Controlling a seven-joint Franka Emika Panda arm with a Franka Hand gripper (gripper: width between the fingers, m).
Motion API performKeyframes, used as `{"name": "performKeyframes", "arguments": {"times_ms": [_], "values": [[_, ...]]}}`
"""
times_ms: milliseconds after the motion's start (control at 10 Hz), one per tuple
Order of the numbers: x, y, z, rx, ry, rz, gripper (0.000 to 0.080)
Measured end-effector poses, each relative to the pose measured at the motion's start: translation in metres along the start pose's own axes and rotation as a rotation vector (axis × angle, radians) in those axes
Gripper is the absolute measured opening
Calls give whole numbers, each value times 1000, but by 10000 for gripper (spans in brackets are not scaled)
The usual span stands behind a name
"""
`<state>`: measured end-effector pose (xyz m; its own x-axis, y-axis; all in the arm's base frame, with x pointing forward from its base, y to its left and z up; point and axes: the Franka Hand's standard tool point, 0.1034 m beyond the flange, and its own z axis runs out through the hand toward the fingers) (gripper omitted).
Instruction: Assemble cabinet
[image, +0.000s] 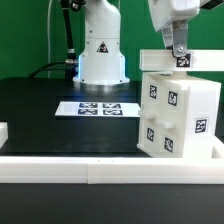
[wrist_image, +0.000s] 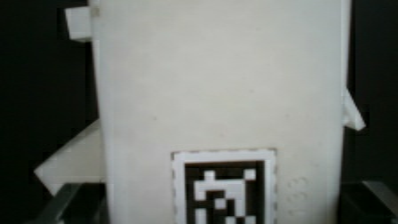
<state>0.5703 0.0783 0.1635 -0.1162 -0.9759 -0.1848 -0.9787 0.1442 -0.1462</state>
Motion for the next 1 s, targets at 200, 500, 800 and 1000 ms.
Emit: {"name": "performKeyframes", "arguments": {"times_ms": [200,500,800,1000], "values": [[0,0,0,-1,-1,85,560],[-2,0,0,0,-9,120,575],[-5,-1,-12,17,-30,62,794],[-8,-4,-22,35,-46,26,797]]}}
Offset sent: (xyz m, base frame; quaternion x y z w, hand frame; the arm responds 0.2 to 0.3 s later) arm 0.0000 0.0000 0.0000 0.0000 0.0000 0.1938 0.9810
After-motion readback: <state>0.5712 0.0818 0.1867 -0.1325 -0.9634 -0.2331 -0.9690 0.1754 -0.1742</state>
